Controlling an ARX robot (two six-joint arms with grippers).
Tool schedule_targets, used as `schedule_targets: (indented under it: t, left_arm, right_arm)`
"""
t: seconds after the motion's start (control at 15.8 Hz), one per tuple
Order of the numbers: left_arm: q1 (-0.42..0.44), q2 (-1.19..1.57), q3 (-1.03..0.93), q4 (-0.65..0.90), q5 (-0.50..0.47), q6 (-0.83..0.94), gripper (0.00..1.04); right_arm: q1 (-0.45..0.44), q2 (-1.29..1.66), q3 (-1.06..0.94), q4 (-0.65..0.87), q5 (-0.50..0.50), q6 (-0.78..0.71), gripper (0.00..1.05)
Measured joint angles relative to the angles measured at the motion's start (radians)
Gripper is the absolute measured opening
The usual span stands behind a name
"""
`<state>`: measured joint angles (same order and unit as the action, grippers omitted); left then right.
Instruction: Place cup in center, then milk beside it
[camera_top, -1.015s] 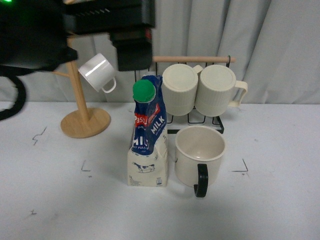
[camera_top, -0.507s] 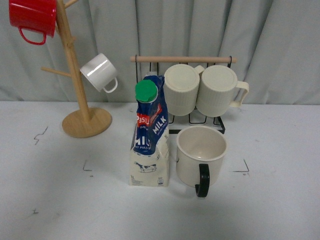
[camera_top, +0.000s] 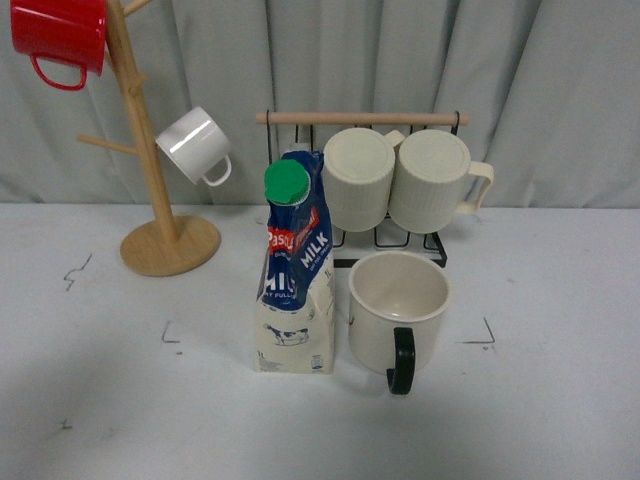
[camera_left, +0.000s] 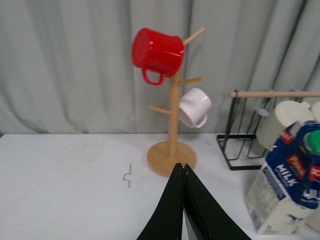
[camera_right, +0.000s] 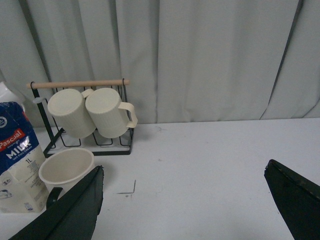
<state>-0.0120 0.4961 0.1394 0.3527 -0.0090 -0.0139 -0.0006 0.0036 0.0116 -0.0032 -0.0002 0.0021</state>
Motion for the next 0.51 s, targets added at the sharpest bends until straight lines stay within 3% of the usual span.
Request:
schedule_targets:
  t: [0.51]
  left_arm:
    - [0.009,-0.114,-0.066,-0.049,0.009,0.0,0.02]
  right_arm:
    - [0.0,0.0,0.0,0.0,0.0,0.0,0.98]
